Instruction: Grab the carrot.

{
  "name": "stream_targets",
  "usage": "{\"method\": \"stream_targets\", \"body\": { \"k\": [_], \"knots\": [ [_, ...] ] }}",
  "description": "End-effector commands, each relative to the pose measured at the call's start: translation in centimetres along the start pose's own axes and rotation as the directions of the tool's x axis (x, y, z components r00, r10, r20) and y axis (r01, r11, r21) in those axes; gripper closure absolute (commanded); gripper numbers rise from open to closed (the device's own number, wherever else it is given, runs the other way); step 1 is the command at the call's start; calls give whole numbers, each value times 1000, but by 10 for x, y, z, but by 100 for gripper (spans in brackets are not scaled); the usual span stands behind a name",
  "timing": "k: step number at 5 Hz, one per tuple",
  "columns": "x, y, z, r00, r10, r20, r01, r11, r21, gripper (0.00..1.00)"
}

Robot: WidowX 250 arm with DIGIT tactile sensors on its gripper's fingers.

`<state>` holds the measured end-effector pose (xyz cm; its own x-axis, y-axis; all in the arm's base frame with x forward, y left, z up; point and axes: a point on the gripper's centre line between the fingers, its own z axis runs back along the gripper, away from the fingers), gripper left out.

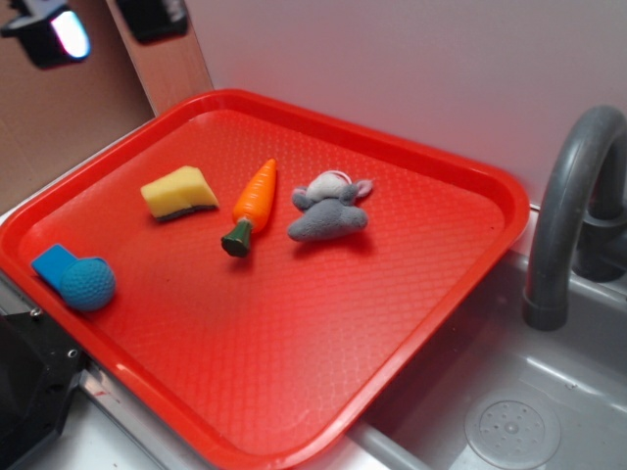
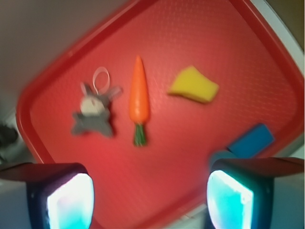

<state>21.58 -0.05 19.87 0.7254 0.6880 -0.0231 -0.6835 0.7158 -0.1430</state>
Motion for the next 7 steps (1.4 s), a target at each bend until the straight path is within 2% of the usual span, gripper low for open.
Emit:
{"method": "stream_targets", "body": {
  "k": [1,2,3,4,5,6,7],
  "knots": [
    [45,-21,-59,991,127,50,-128,992,18,0],
    [54,-36,-110,993,88,74,-95,991,94,0],
    [56,-35,-143,994,69,81,-82,984,159,0],
    [54,-23,-167,995,68,79,-84,972,221,0],
    [51,-7,-182,996,76,50,-85,970,230,0],
    [49,-2,-187,998,27,57,-40,973,227,100],
    [46,-5,-186,998,-22,63,7,973,229,100]
  ]
}}
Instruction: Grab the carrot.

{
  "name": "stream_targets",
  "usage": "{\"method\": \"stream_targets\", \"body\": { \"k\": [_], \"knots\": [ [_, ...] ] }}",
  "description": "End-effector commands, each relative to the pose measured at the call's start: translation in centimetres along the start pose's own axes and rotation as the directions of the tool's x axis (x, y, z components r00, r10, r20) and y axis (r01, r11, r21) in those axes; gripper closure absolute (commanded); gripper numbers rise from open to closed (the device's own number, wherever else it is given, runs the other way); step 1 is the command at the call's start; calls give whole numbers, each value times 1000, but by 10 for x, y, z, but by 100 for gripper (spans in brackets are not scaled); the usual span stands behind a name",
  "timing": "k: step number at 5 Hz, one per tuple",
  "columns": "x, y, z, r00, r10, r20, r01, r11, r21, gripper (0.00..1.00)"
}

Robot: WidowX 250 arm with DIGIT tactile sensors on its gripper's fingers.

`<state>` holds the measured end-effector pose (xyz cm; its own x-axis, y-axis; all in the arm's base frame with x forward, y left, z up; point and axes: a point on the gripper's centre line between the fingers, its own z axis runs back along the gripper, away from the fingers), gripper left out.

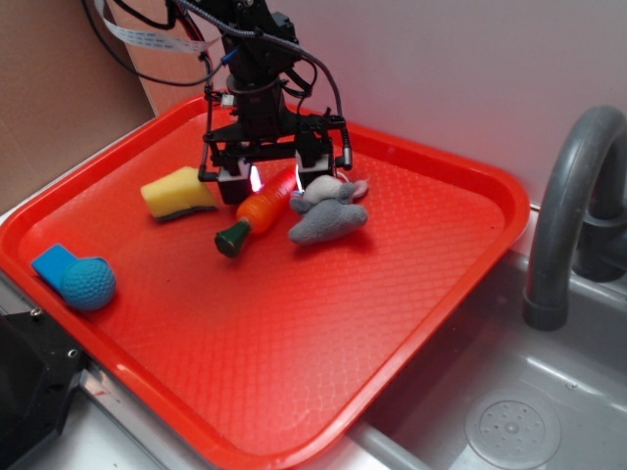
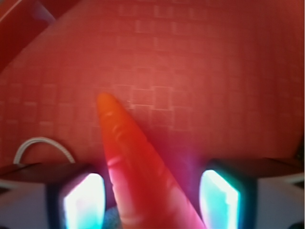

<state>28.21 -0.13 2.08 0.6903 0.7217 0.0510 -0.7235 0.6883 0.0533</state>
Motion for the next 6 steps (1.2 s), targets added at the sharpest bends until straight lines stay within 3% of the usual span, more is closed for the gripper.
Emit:
{"method": "stream_targets", "body": {
  "k": [1,2,3,4,5,6],
  "knots": [
    [-1,12,2,995,-100,1,100,995,23,100],
    [2,8,51,989,-131,74,133,991,-29,100],
    [-3,22,100,976,-125,180,147,983,-111,100],
    [-11,41,149,958,-125,258,169,973,-157,100],
    [-12,44,200,940,-211,269,251,960,-122,100],
    [-15,51,206,942,-258,216,285,952,-109,100]
  ]
}}
